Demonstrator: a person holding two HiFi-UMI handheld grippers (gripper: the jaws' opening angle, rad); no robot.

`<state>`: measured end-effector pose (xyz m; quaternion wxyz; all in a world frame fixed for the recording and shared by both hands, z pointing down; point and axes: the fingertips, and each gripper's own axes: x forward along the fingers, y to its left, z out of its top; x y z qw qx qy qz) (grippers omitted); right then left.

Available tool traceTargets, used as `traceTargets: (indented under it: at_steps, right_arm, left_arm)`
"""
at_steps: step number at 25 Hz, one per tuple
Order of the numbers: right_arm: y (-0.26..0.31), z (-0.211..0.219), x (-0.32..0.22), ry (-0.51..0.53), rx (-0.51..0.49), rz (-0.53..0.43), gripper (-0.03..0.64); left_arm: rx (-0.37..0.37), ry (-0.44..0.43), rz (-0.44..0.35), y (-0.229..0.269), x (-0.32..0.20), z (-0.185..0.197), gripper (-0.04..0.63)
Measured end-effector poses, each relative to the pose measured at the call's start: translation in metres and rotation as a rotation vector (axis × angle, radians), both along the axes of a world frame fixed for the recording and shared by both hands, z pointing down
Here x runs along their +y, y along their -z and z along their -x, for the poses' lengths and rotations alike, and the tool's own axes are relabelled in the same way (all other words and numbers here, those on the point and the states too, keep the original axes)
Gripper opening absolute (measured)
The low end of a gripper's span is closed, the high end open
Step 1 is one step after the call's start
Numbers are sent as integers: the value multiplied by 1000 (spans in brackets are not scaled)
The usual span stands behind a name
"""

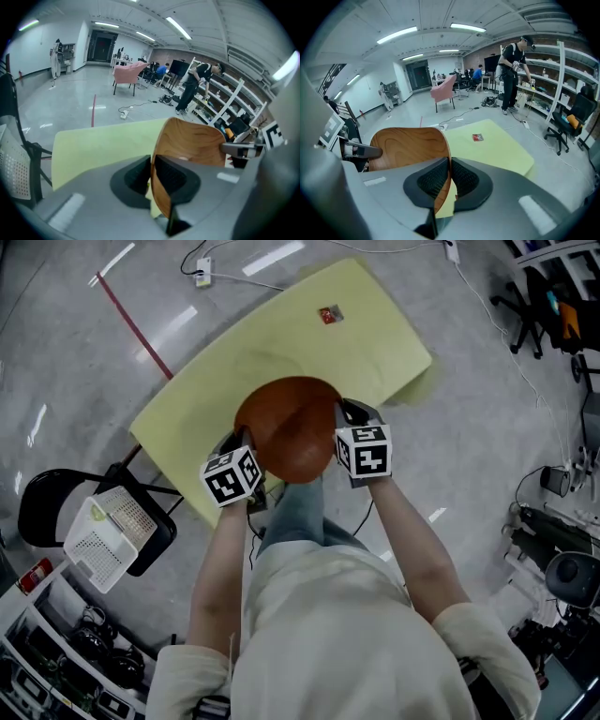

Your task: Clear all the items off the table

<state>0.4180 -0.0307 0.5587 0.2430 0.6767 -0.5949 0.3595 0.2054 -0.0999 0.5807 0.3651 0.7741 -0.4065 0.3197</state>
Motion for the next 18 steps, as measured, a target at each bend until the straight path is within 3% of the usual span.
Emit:
traceTargets:
  at_steps: [18]
  right_arm:
    - [67, 47, 78, -45, 45, -89, 21]
  left_arm:
    - [51, -53, -68, 65, 63, 42, 37]
